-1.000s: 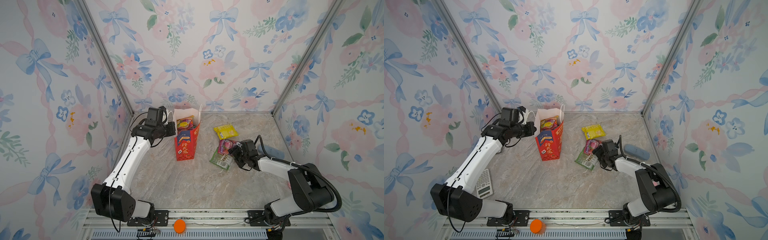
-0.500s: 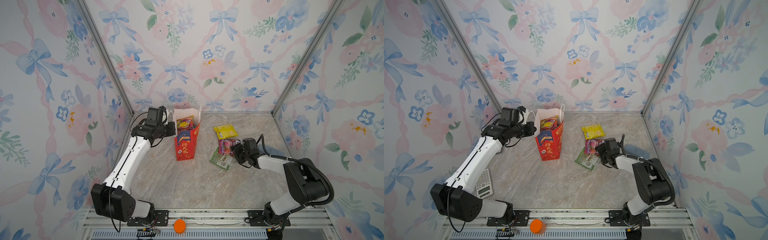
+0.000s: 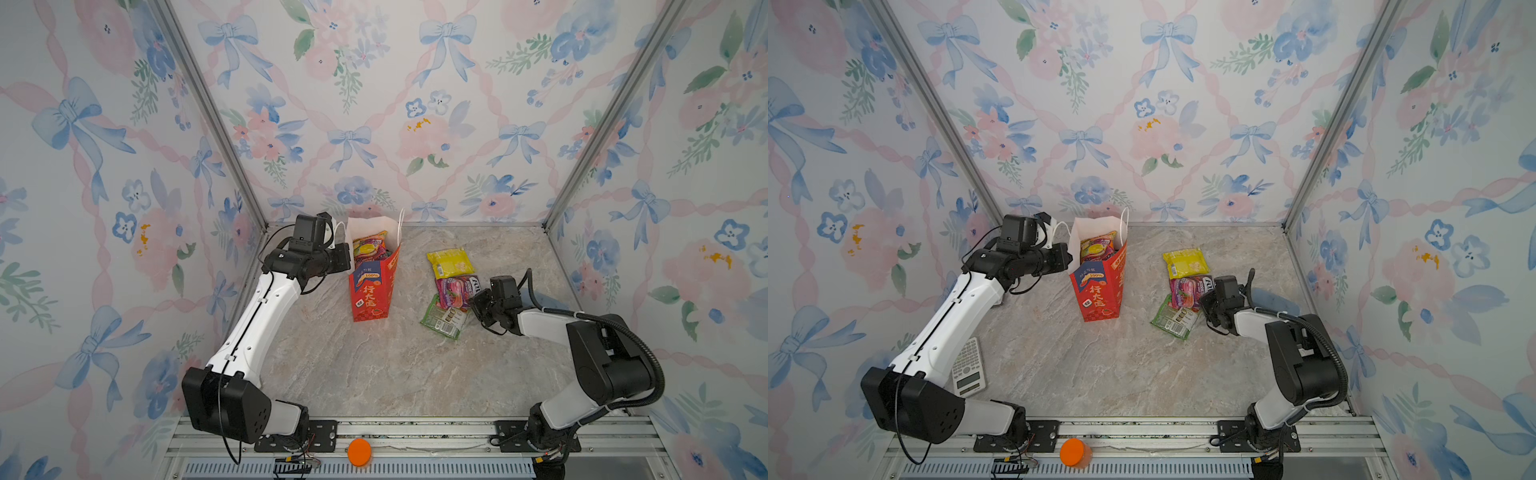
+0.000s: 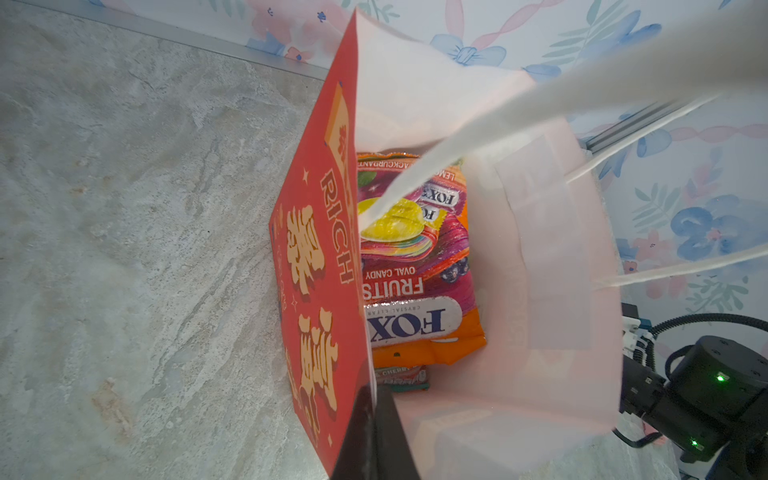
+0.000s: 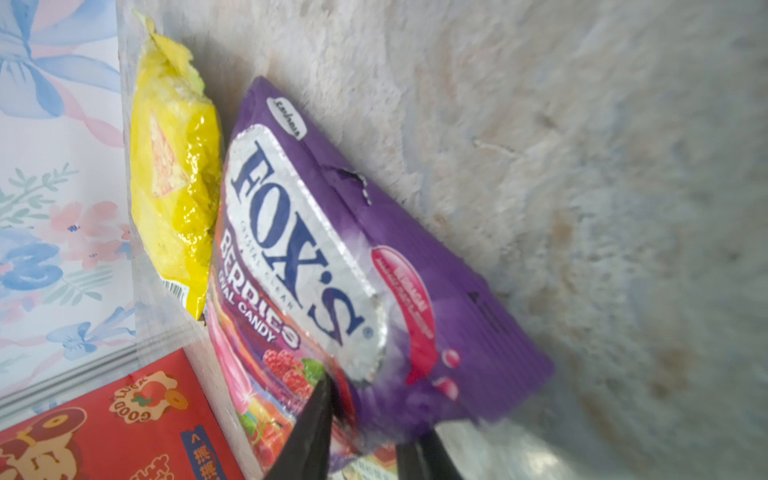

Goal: Place the snacks into the paper bag
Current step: 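Grasp the purple Berries packet edge with the right gripper, then lift the Berries packet and carry it toward the bag with the right gripper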

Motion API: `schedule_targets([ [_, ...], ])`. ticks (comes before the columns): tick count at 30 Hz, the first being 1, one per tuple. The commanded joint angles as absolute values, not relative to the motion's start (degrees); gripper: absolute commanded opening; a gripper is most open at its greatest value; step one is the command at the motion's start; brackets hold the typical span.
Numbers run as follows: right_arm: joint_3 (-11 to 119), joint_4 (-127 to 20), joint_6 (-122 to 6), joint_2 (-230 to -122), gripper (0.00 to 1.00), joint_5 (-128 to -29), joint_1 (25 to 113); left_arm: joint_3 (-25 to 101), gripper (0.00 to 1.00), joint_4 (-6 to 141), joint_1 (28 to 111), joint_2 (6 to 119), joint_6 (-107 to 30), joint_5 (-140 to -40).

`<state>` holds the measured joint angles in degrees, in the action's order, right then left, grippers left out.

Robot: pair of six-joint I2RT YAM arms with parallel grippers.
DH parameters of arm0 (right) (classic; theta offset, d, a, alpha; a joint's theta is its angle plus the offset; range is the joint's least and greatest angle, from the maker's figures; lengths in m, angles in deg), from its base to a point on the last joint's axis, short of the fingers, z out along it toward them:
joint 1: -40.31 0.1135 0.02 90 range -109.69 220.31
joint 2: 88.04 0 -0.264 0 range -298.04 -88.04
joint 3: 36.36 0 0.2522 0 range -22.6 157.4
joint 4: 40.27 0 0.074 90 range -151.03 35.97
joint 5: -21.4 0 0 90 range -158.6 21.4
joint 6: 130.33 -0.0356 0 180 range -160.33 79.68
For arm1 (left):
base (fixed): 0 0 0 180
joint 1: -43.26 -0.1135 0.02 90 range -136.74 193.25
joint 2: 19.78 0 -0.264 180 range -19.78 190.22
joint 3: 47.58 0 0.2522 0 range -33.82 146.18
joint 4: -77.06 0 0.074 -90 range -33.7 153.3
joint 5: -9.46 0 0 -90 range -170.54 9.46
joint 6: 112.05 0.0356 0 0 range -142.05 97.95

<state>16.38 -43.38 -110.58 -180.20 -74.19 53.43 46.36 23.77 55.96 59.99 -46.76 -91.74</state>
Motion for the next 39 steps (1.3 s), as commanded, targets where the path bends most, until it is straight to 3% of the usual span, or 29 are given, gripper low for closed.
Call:
schedule_targets([
  [1, 16.16, -44.28, -108.79, -179.39, 0.2, -73.66, 52.72, 45.46, 0.0, 21.2, 55.72, 59.47, -46.95, -92.19],
  [9, 16.18, -47.35, -105.67, -175.67, 0.0, -72.23, 52.47, 45.28, 0.0, 21.24, 55.65, 59.31, -46.96, -92.24],
  [27, 27.44, -67.32, -86.98, -157.96, 0.0, -64.81, 55.42, 44.93, 0.0, 21.24, 55.74, 58.53, -47.42, -92.14],
  [39, 38.7, -73.8, -77.63, -158.48, 0.0, -65.34, 61.42, 44.85, 0.0, 21.2, 55.82, 58.73, -47.5, -92.49],
])
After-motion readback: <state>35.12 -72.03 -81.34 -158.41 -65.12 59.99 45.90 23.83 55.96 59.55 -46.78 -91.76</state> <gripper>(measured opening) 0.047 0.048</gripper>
